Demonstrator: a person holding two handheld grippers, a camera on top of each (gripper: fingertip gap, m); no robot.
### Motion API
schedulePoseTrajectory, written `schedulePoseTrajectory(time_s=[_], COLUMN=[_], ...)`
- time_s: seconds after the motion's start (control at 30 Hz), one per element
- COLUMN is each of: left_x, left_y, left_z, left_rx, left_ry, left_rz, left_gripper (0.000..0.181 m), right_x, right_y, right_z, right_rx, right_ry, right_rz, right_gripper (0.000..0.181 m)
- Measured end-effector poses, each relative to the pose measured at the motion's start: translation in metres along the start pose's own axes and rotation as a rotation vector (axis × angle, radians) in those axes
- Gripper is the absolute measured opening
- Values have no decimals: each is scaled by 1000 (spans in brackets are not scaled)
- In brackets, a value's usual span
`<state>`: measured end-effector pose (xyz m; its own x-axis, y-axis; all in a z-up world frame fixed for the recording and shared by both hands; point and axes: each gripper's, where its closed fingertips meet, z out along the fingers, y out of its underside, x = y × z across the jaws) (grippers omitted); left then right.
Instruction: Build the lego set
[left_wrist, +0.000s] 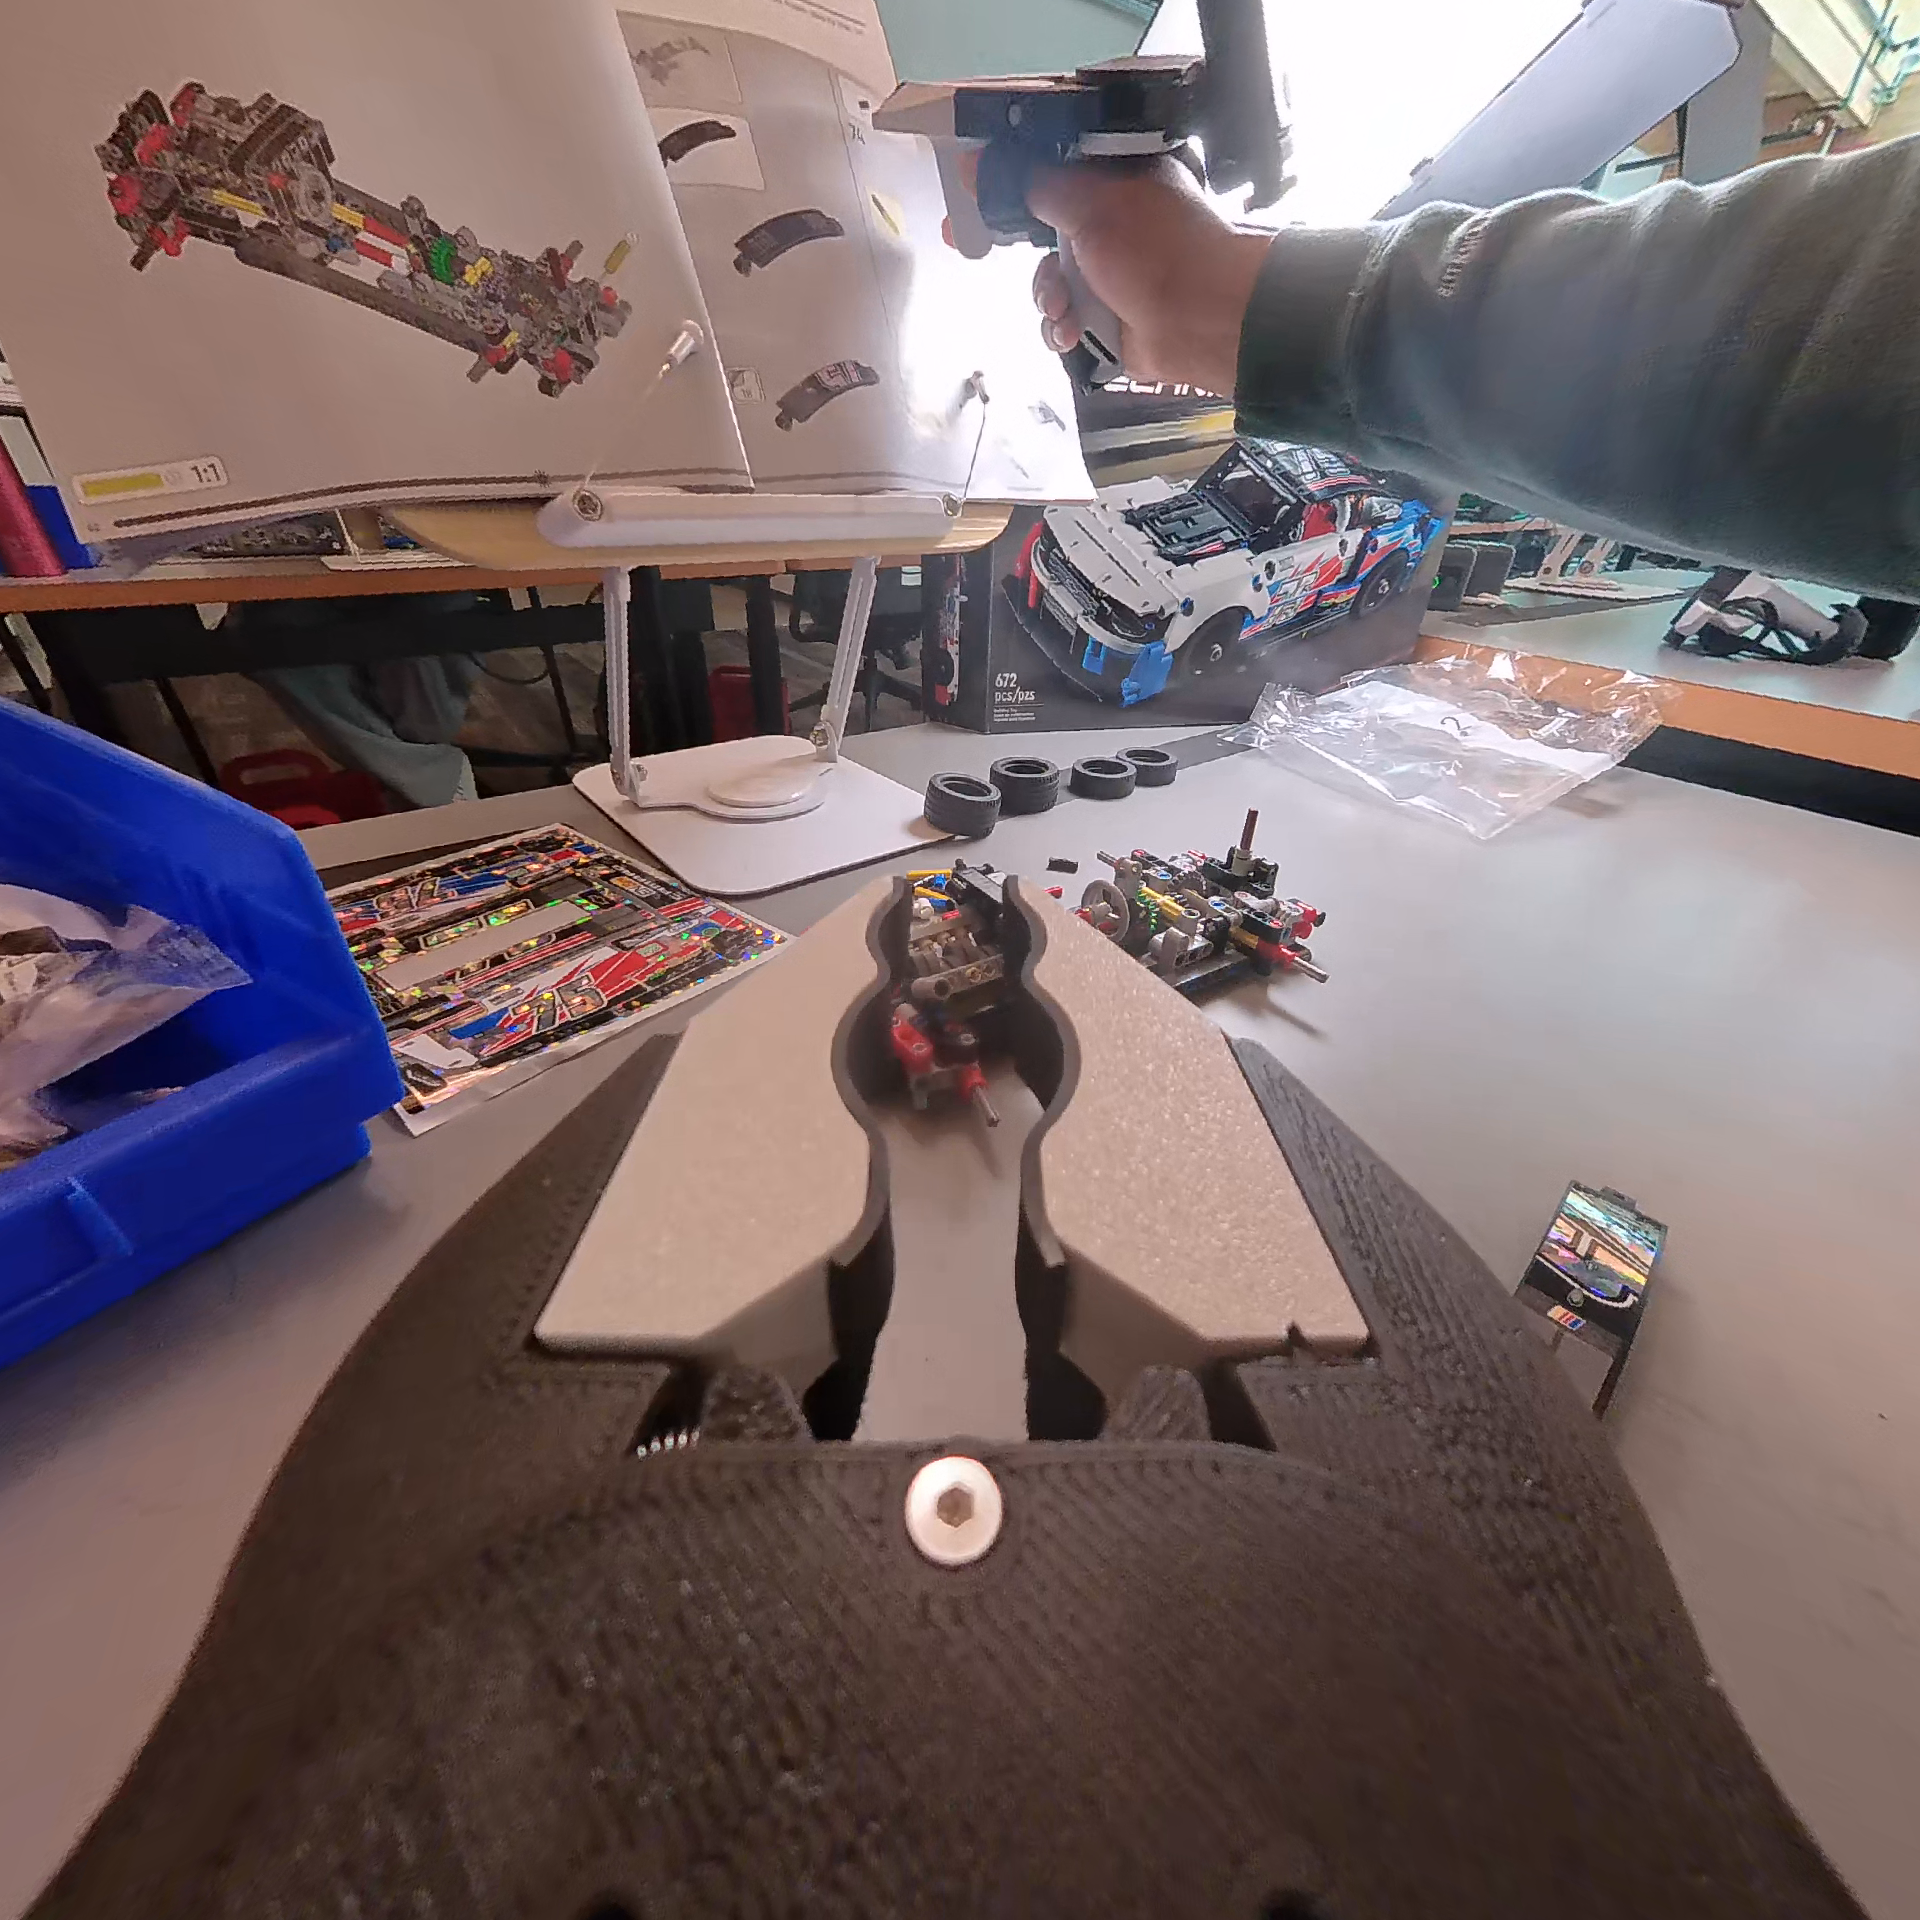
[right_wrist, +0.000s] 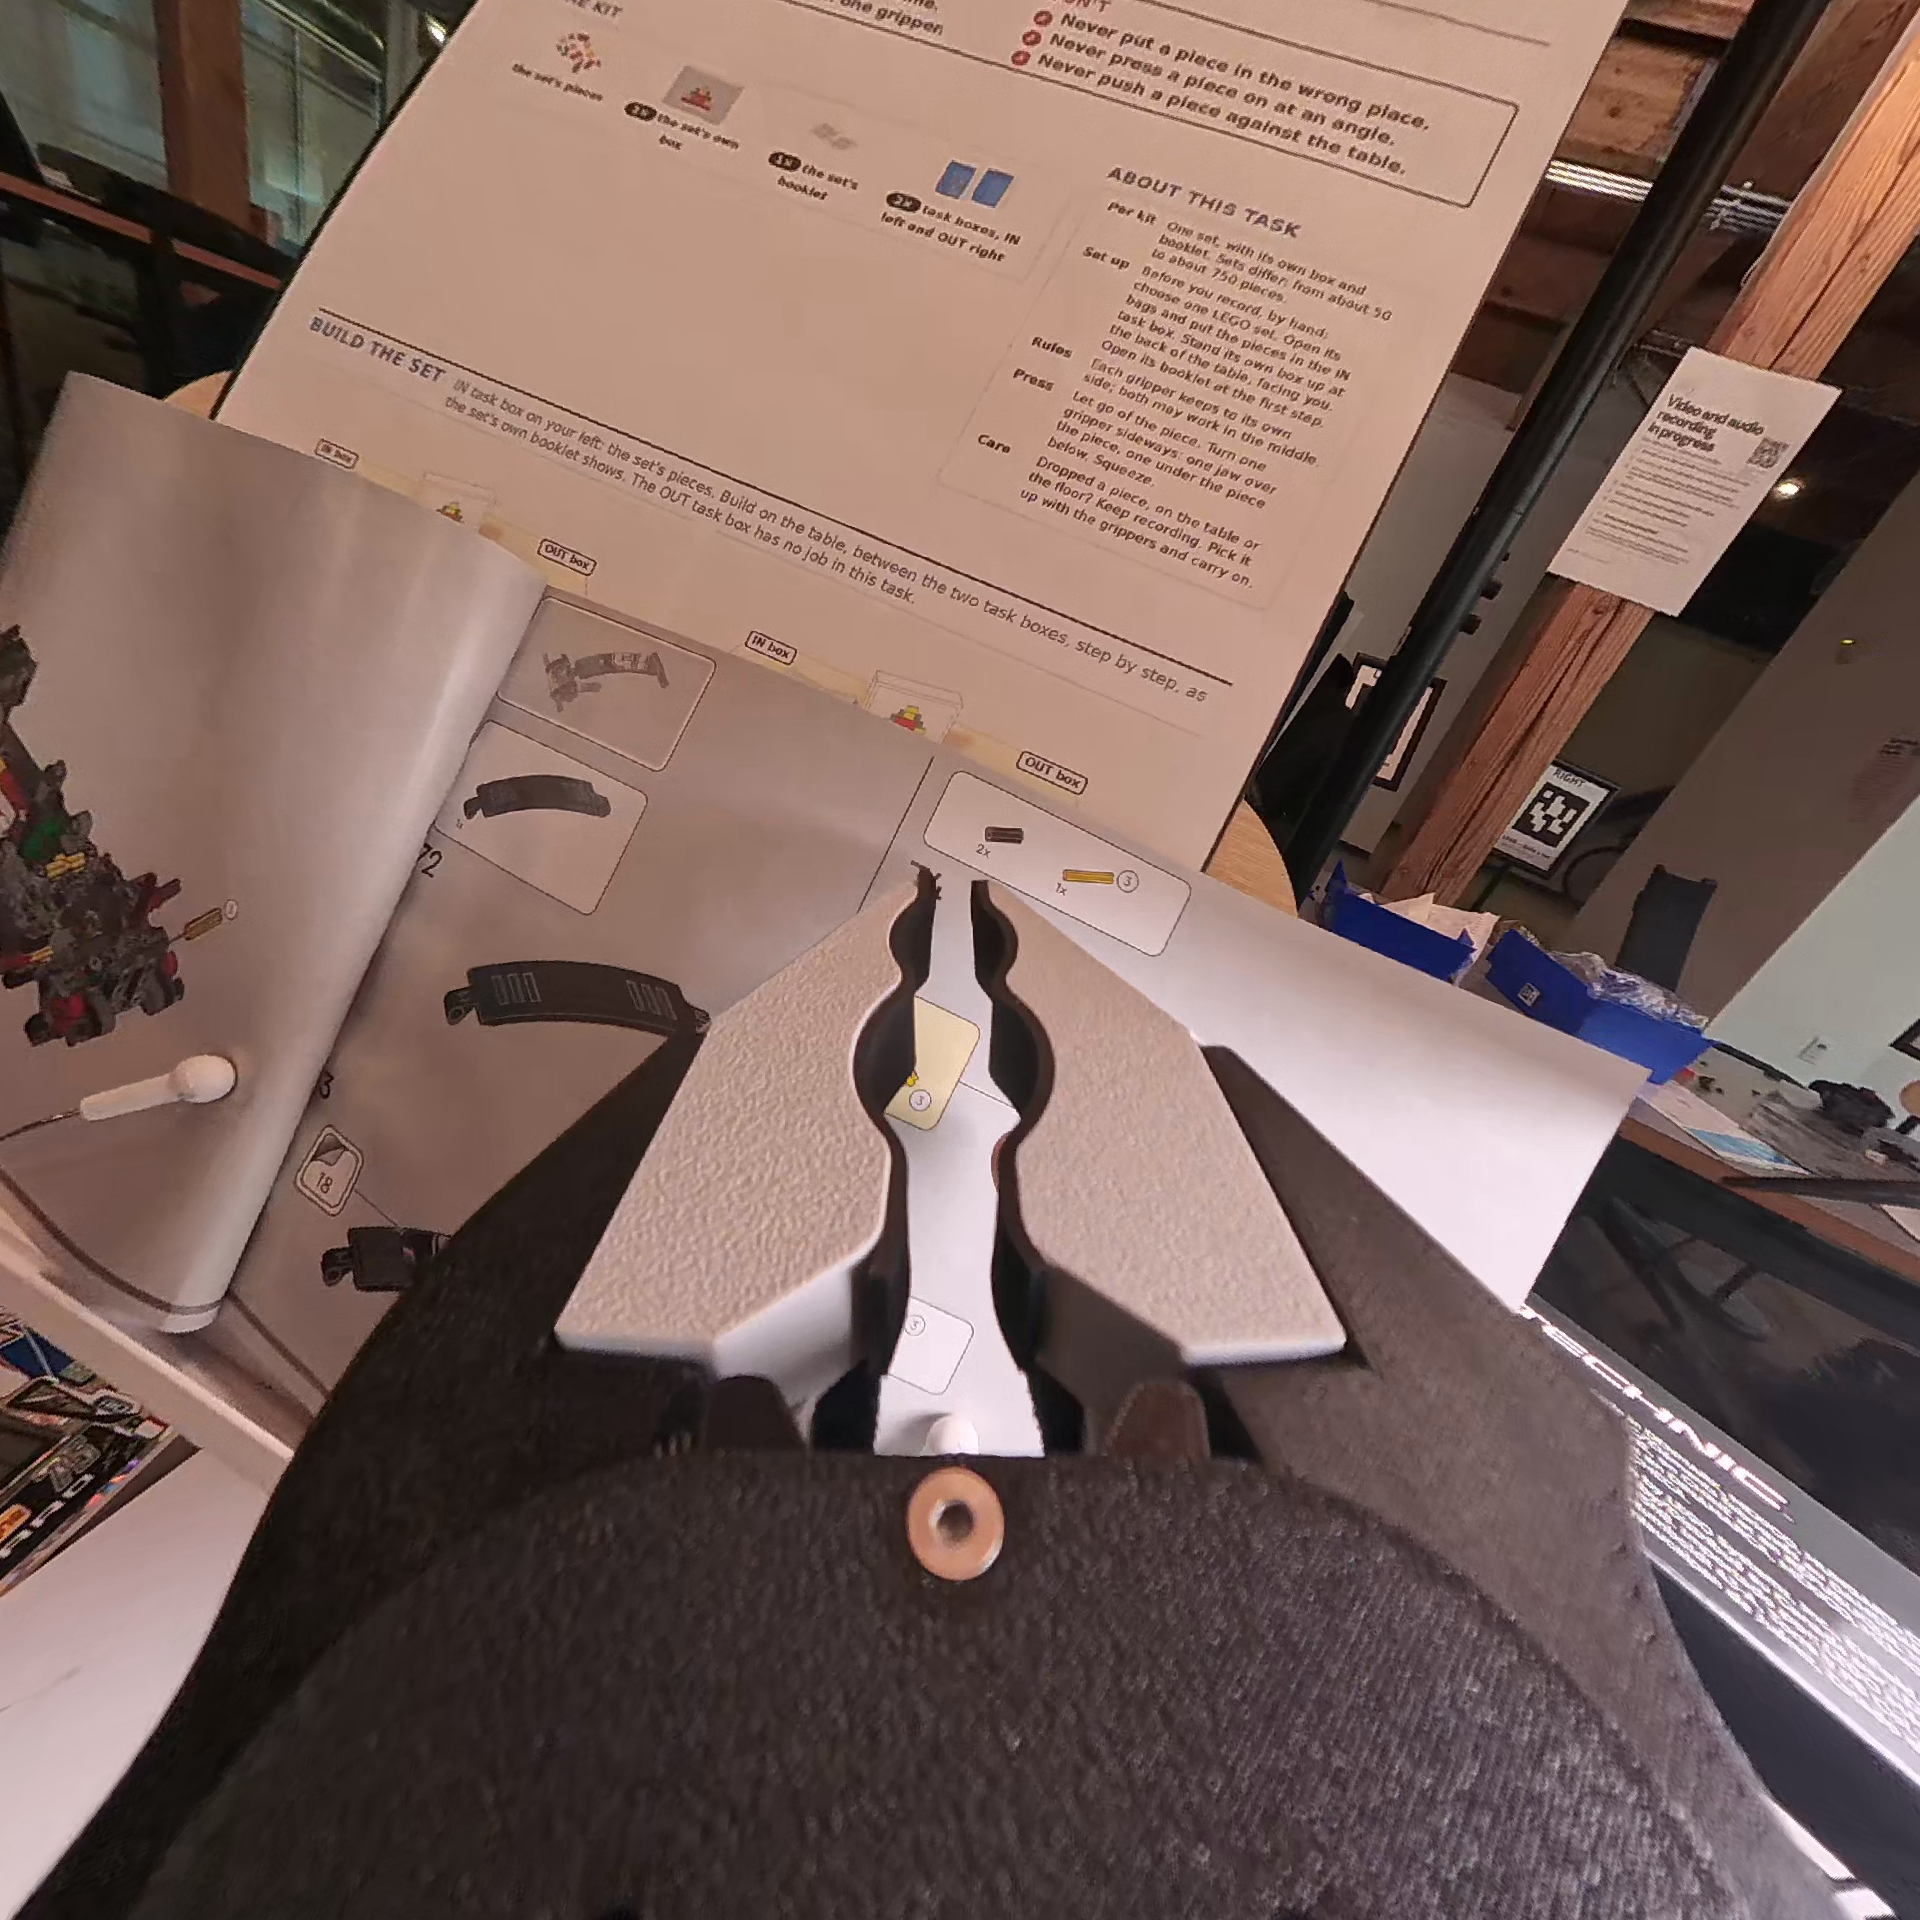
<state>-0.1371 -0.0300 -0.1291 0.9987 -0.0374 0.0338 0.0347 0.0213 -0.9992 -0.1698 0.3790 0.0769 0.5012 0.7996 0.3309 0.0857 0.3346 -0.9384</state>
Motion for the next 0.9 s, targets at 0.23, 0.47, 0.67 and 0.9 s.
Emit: schedulePoseTrajectory(time_s=[0.23, 0.47, 0.67, 0.9], left_x=[0, -1, -1, 0], left_y=[2, 4, 5, 5], left_z=[1, 2, 2, 2], left_rx=[-7, -16, -18, -20], left_ry=[0, -3, -3, -4], left_rz=[1, 0, 0, 1], left_gripper=[14, 14, 14, 14], right_x=[13, 20, 21, 16], right_y=[9, 12, 12, 11], right_z=[-2, -4, -5, -12], right_rx=[-15, -17, -16, -11], right_ry=[33, 41, 41, 22], right_rz=[6, 5, 0, -21], right_gripper=[3, 3, 3, 3])
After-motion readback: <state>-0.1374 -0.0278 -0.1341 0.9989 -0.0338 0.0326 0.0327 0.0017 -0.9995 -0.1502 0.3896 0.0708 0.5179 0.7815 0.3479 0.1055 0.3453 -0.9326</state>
